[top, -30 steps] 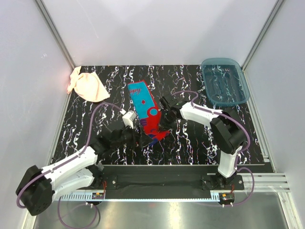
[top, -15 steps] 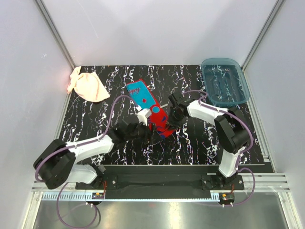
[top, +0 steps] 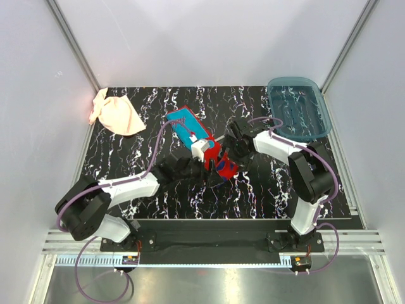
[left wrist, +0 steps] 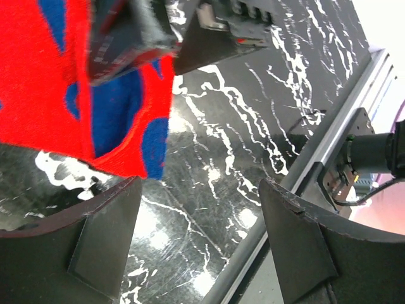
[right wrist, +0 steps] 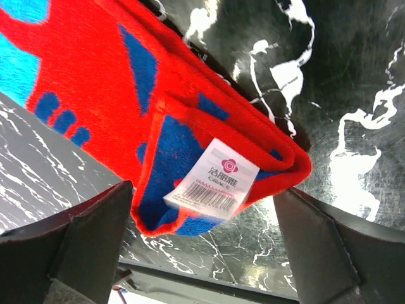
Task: Roll the towels
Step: Roll the towel
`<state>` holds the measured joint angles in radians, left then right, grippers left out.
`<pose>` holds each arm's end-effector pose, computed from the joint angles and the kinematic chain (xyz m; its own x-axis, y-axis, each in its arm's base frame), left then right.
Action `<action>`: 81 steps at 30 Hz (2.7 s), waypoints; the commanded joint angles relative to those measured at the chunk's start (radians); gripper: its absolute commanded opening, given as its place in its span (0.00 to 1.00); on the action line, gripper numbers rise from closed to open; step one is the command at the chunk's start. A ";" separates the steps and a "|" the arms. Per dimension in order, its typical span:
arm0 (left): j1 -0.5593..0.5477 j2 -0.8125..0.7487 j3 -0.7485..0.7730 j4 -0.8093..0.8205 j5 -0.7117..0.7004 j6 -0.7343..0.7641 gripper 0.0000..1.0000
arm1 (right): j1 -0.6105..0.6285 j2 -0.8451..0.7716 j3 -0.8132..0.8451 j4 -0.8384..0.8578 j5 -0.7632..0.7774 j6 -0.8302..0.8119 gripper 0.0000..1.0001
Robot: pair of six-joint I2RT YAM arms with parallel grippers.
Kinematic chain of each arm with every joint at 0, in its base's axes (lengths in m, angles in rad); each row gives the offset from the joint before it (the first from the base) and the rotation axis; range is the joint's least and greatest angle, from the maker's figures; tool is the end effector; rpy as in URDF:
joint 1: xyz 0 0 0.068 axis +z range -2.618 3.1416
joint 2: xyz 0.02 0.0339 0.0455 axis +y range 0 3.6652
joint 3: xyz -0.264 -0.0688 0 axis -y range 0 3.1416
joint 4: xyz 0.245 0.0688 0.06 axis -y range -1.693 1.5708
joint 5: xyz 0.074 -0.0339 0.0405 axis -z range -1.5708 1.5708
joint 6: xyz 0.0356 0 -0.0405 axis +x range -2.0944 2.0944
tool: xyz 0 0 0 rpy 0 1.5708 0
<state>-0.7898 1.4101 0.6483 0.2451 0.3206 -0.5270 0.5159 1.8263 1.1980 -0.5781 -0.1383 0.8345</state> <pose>0.1963 -0.2140 0.1952 -0.7366 0.0651 -0.6732 0.5744 0.5857 -0.5718 0.3100 0.1814 0.1714 -0.9395 0.3109 -0.1439 0.2454 0.9038 0.3506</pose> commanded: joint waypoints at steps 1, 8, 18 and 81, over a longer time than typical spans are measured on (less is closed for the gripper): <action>-0.017 -0.023 0.059 0.065 0.026 0.033 0.80 | -0.004 -0.041 0.066 -0.026 0.051 -0.017 1.00; -0.017 -0.033 0.073 0.036 0.017 0.067 0.80 | -0.011 -0.197 0.042 -0.034 0.175 -0.020 1.00; -0.017 -0.031 0.050 0.105 0.002 0.061 0.78 | -0.010 -0.452 -0.320 0.180 0.039 0.051 0.89; -0.387 -0.014 -0.009 0.077 -0.643 0.268 0.82 | -0.011 -0.346 -0.308 -0.034 -0.058 0.126 0.00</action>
<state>-1.1336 1.3945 0.6163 0.3611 -0.0792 -0.3561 0.5056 1.4601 0.8536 -0.5434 -0.2012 0.9936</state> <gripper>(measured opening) 0.794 0.021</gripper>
